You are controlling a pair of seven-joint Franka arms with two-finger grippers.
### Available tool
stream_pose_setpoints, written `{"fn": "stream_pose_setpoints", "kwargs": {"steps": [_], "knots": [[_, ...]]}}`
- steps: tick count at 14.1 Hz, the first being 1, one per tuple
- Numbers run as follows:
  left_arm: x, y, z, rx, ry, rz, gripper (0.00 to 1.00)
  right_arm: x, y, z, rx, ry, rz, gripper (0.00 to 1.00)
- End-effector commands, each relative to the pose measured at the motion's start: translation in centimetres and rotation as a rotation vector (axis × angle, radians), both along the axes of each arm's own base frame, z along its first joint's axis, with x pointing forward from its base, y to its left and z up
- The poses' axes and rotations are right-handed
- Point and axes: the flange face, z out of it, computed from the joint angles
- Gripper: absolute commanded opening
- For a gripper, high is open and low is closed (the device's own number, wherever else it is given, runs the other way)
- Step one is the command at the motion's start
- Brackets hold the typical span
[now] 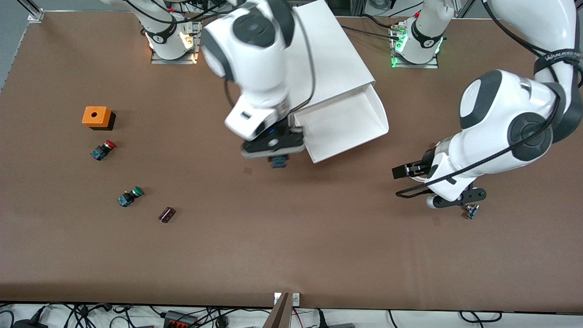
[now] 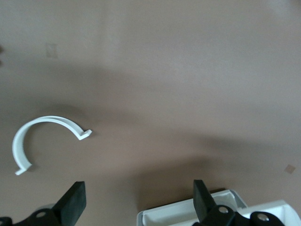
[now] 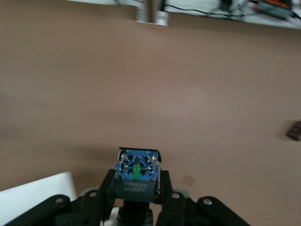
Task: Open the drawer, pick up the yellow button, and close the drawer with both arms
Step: 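Lift the button out with the right gripper while the left gripper releases, then set the button on the table while the left gripper pushes the drawer shut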
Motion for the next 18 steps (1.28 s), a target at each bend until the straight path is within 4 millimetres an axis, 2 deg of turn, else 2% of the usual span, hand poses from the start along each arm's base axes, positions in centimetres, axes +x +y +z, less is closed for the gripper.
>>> {"fn": "stream_pose_setpoints", "kwargs": {"steps": [1,3,5,6,9,13,14,18], "knots": [[-2.5,-2.9,-2.3,0.005,-0.016,0.067,1.0,1.0,-4.9,-1.5,-0.017,0.097,0.002,0.0],[-3.8,-4.9,-4.4,0.033,-0.037,0.066,1.0,2.1,-10.0,-3.3,-0.041,0.155,0.011,0.0],[-5.0,-7.1,-5.5,0.08,-0.039,0.068,1.0,3.1,-14.0,-4.7,-0.033,0.21,0.048,0.0],[-5.6,-8.1,-5.9,0.09,-0.031,0.078,1.0,3.7,-16.6,-5.9,-0.04,0.237,0.071,0.0],[-7.0,-9.6,-6.5,0.096,-0.016,0.087,1.0,4.8,-21.1,-8.5,-0.056,0.287,0.109,0.0],[-9.4,-11.9,-7.9,0.093,-0.005,0.117,1.0,5.7,-25.0,-13.2,-0.04,0.322,0.214,0.0],[-9.9,-11.9,-8.5,0.094,-0.006,0.121,1.0,5.5,-24.8,-13.9,-0.01,0.326,0.209,0.0],[-11.7,-13.0,-8.3,0.09,-0.015,0.11,1.0,5.0,-25.2,-19.2,-0.006,0.31,0.225,0.0]]}}
